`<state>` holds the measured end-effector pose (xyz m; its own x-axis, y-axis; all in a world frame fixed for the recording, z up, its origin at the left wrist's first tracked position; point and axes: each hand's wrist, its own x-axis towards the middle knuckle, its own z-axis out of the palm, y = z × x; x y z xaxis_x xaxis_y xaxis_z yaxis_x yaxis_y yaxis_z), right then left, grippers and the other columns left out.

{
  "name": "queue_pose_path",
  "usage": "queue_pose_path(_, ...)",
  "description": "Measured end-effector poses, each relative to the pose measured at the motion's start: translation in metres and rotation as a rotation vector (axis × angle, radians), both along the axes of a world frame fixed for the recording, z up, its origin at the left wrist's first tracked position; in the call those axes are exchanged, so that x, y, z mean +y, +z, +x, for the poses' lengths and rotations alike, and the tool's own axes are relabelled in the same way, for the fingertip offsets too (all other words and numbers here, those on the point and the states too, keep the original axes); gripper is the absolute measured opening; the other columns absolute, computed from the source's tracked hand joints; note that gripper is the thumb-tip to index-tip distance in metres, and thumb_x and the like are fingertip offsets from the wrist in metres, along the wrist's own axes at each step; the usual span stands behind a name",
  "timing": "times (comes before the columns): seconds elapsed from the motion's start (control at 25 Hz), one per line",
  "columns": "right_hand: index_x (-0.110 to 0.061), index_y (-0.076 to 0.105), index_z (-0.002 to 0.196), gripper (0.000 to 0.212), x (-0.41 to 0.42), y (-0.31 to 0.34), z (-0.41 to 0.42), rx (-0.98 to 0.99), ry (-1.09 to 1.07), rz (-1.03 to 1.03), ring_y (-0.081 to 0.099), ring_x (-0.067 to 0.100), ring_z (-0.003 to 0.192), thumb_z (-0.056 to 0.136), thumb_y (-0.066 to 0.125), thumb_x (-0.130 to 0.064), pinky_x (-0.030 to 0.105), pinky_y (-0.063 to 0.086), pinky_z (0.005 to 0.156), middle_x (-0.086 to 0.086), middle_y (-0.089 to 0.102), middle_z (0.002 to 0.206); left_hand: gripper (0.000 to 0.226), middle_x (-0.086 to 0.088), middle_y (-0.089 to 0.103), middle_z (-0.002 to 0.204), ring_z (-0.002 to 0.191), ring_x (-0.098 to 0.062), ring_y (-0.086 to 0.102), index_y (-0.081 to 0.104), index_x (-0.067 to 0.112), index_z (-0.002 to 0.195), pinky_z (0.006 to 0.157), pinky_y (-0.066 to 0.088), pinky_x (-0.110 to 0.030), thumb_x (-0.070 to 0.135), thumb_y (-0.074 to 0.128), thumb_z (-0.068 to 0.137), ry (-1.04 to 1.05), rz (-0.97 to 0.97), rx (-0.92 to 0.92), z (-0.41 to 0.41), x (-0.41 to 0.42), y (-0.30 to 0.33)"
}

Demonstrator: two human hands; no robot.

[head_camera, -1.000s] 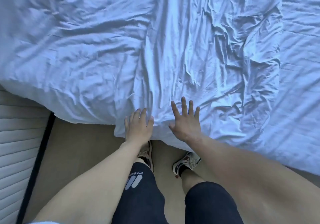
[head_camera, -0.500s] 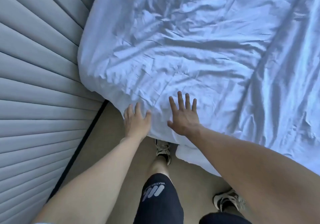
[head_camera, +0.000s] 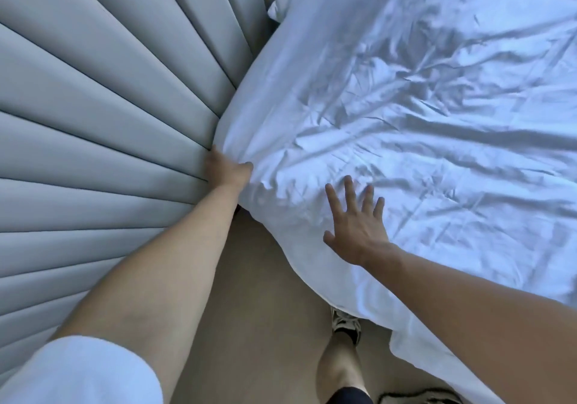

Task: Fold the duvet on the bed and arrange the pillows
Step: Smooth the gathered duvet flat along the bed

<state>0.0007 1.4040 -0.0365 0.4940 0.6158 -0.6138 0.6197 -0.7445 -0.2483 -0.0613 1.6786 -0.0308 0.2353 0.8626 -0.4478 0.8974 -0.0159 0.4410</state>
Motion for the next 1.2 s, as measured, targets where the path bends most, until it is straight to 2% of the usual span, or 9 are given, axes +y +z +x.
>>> queue_pose_path(0.28, -0.034, -0.021, 0.158, 0.095, 0.032, -0.031, 0.025, 0.066, 0.02, -0.134, -0.025, 0.059, 0.145, 0.1, 0.053, -0.043, 0.074, 0.001, 0.118, 0.01, -0.038, 0.162, 0.113, -0.002, 0.047, 0.141, 0.126, -0.024, 0.051, 0.035, 0.024, 0.147, 0.107, 0.048, -0.04, 0.04, 0.083, 0.046, -0.134, -0.153, -0.08, 0.044, 0.064, -0.027)
queue_pose_path(0.44, -0.036, -0.021, 0.158, 0.101, 0.037, -0.032, 0.039, 0.113, 0.024, -0.175, -0.022, 0.06, 0.145, 0.098, 0.059, -0.045, 0.074, 0.004, 0.118, 0.009, -0.034, 0.164, 0.069, -0.01, 0.047, 0.135, 0.126, -0.035, 0.045, 0.057, 0.018, 0.13, 0.103, 0.045, -0.041, 0.043, 0.077, 0.069, -0.416, 0.088, 0.232, 0.056, 0.053, -0.018)
queue_pose_path(0.56, -0.038, -0.016, 0.159, 0.102, 0.045, -0.022, 0.051, 0.178, 0.025, -0.226, -0.016, 0.06, 0.147, 0.095, 0.064, -0.044, 0.073, 0.011, 0.118, 0.007, -0.028, 0.166, 0.03, -0.011, 0.06, 0.102, 0.097, -0.038, 0.059, 0.061, 0.007, 0.097, 0.072, 0.046, -0.038, 0.034, 0.067, 0.084, -0.571, 0.304, 0.072, 0.045, 0.003, 0.004)
queue_pose_path(0.68, -0.041, -0.01, 0.16, 0.098, 0.052, -0.012, 0.058, 0.24, 0.011, -0.252, -0.013, 0.058, 0.149, 0.094, 0.062, -0.048, 0.072, 0.012, 0.117, 0.004, -0.026, 0.168, 0.041, -0.008, 0.059, 0.083, 0.075, -0.037, 0.057, 0.043, 0.01, 0.101, 0.062, 0.04, -0.037, 0.039, 0.068, 0.086, -0.515, 0.244, 0.021, 0.038, -0.051, 0.017)
queue_pose_path(0.76, -0.044, 0.001, 0.16, 0.084, 0.05, -0.01, 0.06, 0.259, -0.039, -0.218, -0.007, 0.056, 0.149, 0.095, 0.053, -0.053, 0.072, 0.014, 0.117, 0.001, -0.016, 0.17, 0.052, -0.009, 0.062, 0.09, 0.081, -0.038, 0.06, 0.041, 0.01, 0.111, 0.065, 0.044, -0.039, 0.044, 0.07, 0.084, -0.473, 0.156, 0.047, 0.039, -0.075, 0.023)
queue_pose_path(0.88, -0.042, 0.05, 0.132, 0.039, 0.031, 0.008, 0.055, 0.296, -0.364, 0.115, 0.034, 0.048, 0.136, 0.098, 0.036, -0.053, 0.06, 0.036, 0.107, 0.004, 0.04, 0.153, 0.046, -0.015, 0.07, 0.114, 0.107, -0.04, 0.064, 0.057, 0.008, 0.124, 0.081, 0.05, -0.039, 0.039, 0.063, 0.091, -0.738, 0.049, 0.256, 0.044, -0.108, 0.038)
queue_pose_path(0.96, -0.024, 0.064, 0.108, 0.047, 0.015, 0.033, 0.046, 0.533, -0.872, 0.434, 0.054, 0.032, 0.117, 0.09, 0.037, -0.058, 0.042, 0.045, 0.094, 0.007, 0.064, 0.125, 0.036, -0.01, 0.072, 0.112, 0.107, -0.036, 0.064, 0.061, 0.015, 0.125, 0.078, 0.048, -0.035, 0.031, 0.056, 0.093, -0.929, -0.06, 0.298, 0.046, -0.147, 0.058)
queue_pose_path(1.08, -0.029, 0.065, 0.118, 0.057, -0.016, 0.061, 0.039, 0.77, -1.24, 0.751, 0.064, 0.01, 0.113, 0.079, 0.058, -0.071, 0.033, 0.048, 0.097, -0.011, 0.07, 0.118, 0.016, -0.001, 0.07, 0.084, 0.084, -0.027, 0.065, 0.061, 0.021, 0.085, 0.062, 0.044, -0.032, 0.024, 0.047, 0.092, -0.964, -0.239, 0.259, 0.046, -0.213, 0.073)
queue_pose_path(1.2, -0.028, 0.064, 0.114, 0.039, -0.097, 0.067, 0.036, 0.526, -1.29, 0.775, 0.068, 0.013, 0.099, 0.086, 0.066, -0.055, 0.033, 0.054, 0.086, -0.009, 0.072, 0.105, 0.019, 0.005, 0.058, 0.07, 0.075, -0.026, 0.063, 0.057, 0.022, 0.077, 0.056, 0.039, -0.03, 0.018, 0.044, 0.091, -1.139, -0.219, 0.282, 0.048, -0.3, 0.072)
